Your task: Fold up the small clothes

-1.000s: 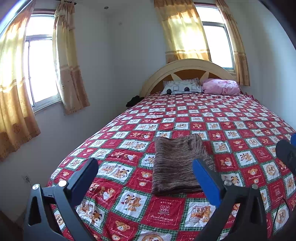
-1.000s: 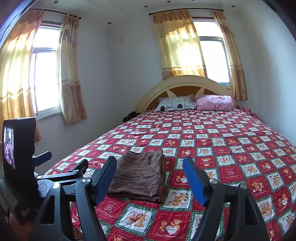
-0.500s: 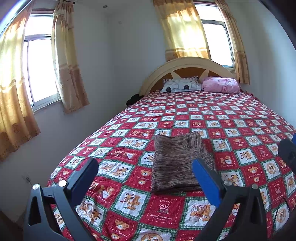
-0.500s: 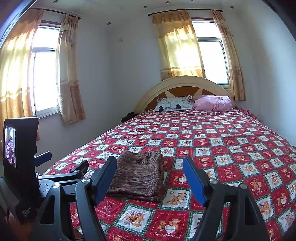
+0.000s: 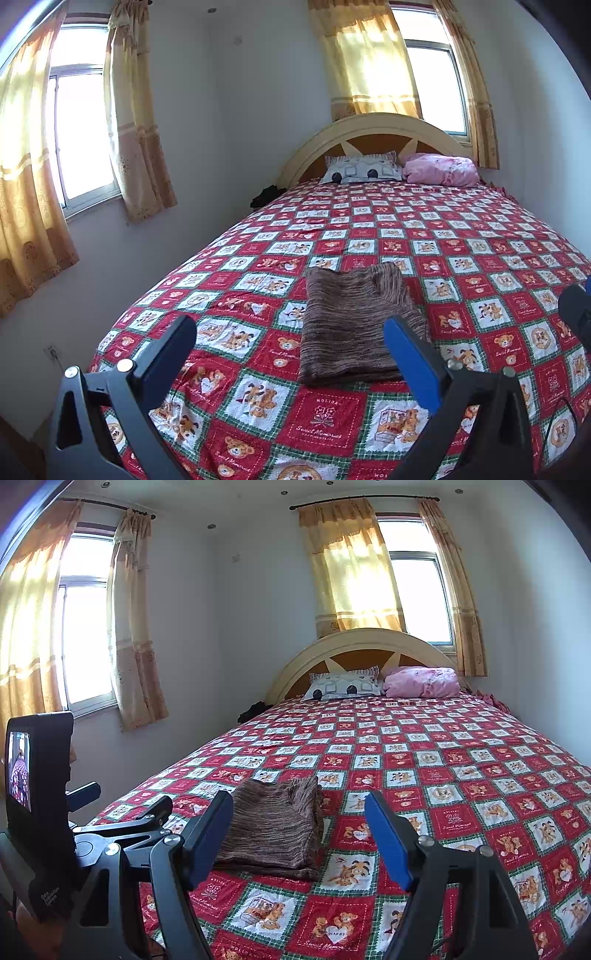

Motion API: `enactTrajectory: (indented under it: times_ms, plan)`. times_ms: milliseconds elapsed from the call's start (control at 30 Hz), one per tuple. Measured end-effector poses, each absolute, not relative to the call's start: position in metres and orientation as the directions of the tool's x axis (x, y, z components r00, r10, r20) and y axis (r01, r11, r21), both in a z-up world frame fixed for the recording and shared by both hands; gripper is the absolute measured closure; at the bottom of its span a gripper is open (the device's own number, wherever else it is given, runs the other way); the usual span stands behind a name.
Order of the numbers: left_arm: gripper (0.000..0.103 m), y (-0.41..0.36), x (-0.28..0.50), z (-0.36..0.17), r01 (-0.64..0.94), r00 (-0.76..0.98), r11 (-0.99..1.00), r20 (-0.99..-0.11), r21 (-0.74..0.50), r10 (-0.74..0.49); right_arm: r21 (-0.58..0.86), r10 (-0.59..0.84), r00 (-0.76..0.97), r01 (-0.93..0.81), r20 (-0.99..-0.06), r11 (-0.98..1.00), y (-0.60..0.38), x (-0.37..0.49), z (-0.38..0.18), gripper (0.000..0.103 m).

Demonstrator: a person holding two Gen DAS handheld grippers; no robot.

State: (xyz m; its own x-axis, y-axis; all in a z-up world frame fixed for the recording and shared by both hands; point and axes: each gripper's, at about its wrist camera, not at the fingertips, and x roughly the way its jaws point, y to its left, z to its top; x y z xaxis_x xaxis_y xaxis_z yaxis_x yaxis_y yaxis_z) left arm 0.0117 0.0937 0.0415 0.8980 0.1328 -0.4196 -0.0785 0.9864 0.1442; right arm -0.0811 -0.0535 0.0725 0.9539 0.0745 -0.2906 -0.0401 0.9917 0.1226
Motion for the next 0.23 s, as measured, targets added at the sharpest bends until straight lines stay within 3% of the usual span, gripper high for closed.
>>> enactTrajectory:
  times_ms: [233]
  plan:
    - [0.000,0.0932,0.0126,0.0403,-0.080,0.896,0.987,-0.425,0.137,0.131,0.127,0.071,0.953,-0.035,-0.293,0.991,-0.0557,-0.0801,0.0708,0.029]
